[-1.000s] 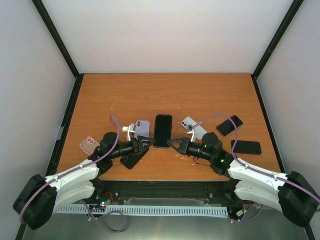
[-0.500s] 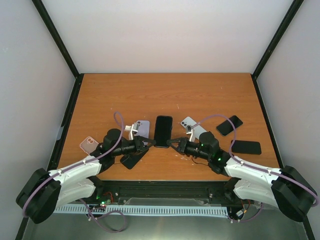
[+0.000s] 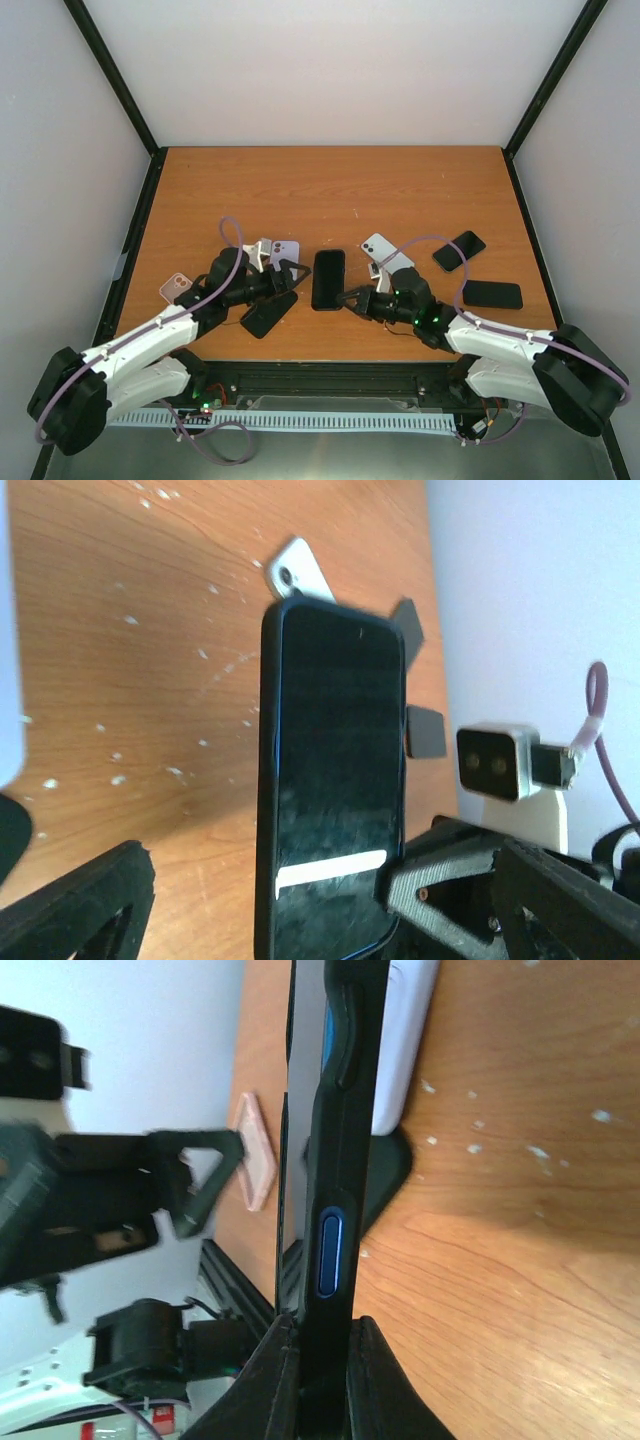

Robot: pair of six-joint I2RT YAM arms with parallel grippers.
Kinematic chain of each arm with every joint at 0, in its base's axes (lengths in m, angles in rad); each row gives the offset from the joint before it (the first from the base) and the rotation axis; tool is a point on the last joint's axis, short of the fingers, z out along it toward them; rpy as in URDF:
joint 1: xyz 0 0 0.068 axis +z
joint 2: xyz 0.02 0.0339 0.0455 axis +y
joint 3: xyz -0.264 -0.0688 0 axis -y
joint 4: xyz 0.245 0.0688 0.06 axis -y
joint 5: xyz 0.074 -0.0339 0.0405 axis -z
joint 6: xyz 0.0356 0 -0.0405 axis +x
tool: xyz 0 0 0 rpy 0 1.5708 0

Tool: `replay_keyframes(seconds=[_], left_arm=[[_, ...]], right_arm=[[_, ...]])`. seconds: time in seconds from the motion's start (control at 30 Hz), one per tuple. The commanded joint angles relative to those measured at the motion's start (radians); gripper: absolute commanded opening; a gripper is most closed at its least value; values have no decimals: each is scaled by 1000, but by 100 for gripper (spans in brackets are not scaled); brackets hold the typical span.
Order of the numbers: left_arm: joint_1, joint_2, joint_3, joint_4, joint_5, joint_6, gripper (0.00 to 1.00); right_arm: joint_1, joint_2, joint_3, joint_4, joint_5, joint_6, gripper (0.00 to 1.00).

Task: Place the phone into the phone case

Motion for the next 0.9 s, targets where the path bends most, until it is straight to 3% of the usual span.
replay_keyframes(seconds=[0.0,0.2,0.37,0.57,0.87], left_arm=[[0,-4,118,-245,-209,98,99],[-1,56,235,-492,-409,141,99],[3,121,296,-569,-475,163,100],[13,229,354,-605,-495,189,99],[25,380,438,-605,-534,242,99]], right_arm=[[5,13,-19,-9,8,-52,3],[5,100,-35,3,-12,-57,5],[5,163,-42,9,-13,-48,10],[5,167,-15,-122,37,-73,26],[1,38,138,-532,258,-245,65]])
